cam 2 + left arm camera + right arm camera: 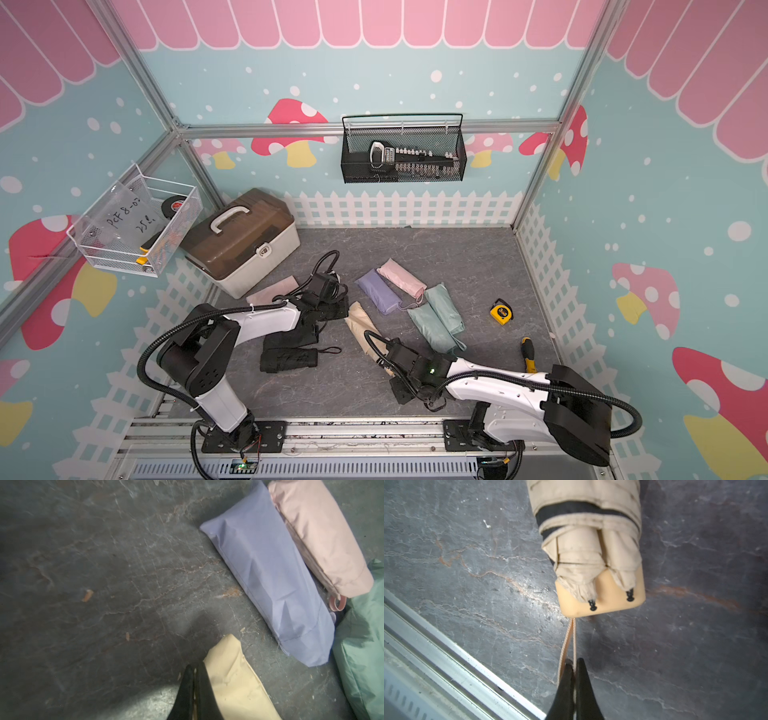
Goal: Take umbrellas out of sleeves
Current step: Take out the umbrella from the umbrella sleeve, then place the umbrella sleeve at the center of the board.
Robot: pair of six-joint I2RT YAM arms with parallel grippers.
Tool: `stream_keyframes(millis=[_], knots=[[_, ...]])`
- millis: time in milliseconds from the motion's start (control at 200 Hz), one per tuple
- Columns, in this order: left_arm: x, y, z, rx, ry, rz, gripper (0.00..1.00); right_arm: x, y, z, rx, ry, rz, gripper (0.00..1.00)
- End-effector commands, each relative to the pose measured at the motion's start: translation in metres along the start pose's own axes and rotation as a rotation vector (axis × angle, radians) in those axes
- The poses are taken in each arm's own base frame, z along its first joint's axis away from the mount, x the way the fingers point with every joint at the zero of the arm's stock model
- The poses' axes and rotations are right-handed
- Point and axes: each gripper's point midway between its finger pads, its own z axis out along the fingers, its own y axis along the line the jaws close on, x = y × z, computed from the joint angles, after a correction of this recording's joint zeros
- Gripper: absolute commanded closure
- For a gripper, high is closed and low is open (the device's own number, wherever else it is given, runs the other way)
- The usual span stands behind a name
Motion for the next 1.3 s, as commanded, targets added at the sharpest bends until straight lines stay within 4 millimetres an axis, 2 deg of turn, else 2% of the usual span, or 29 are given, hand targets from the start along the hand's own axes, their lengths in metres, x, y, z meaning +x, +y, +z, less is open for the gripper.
stream_keyframes(millis=[0, 250, 405, 410, 445, 515, 571, 661, 766, 891, 1036, 1126, 1146, 1211, 1296], knots=[[-0.033, 0.002, -0.015, -0.022, -0.093, 0.010, 1.00, 0.018, -0.009, -0.005, 0.022, 0.045, 0.034, 1.00], [-0.056, 0.019, -0.020, -0.062, -0.138, -0.008, 1.00, 0.022, -0.012, -0.010, 0.011, 0.028, 0.051, 1.00], [-0.075, 0.027, -0.017, -0.101, -0.158, 0.013, 1.00, 0.019, -0.003, -0.010, -0.021, 0.037, 0.020, 1.00], [-0.079, 0.031, -0.017, -0.109, -0.163, 0.005, 1.00, 0.019, -0.002, -0.010, -0.023, 0.037, 0.017, 1.00], [-0.087, 0.039, -0.018, -0.124, -0.172, 0.002, 1.00, 0.018, 0.001, -0.011, -0.040, 0.038, 0.004, 0.94], [-0.096, 0.049, -0.015, -0.151, -0.168, 0.018, 1.00, 0.012, 0.006, -0.018, -0.064, 0.016, -0.021, 0.75], [-0.101, 0.055, -0.012, -0.175, -0.156, 0.038, 1.00, 0.006, 0.007, -0.027, -0.071, -0.018, -0.040, 0.65], [-0.111, 0.064, -0.005, -0.198, -0.148, 0.049, 1.00, -0.004, 0.011, -0.045, -0.087, -0.073, -0.083, 0.56], [-0.123, 0.073, 0.005, -0.208, -0.150, 0.037, 1.00, -0.018, 0.019, -0.061, -0.117, -0.134, -0.132, 0.51], [-0.140, 0.077, 0.011, -0.206, -0.173, 0.010, 1.00, -0.043, 0.023, -0.071, -0.078, -0.206, -0.202, 0.28], [-0.163, 0.086, 0.013, -0.219, -0.193, -0.009, 1.00, -0.077, 0.021, -0.061, 0.035, -0.234, -0.301, 0.09], [-0.172, 0.084, 0.017, -0.167, -0.187, -0.017, 1.00, -0.095, 0.020, -0.040, 0.023, -0.223, -0.297, 0.06], [-0.172, 0.081, 0.018, -0.150, -0.185, -0.017, 0.95, -0.099, 0.018, -0.034, 0.011, -0.214, -0.282, 0.06], [-0.174, 0.075, 0.018, -0.100, -0.179, -0.022, 0.64, -0.107, 0.011, -0.017, -0.019, -0.187, -0.246, 0.06], [-0.174, 0.068, 0.015, -0.064, -0.188, -0.033, 0.48, -0.109, 0.006, 0.001, -0.020, -0.147, -0.258, 0.07]])
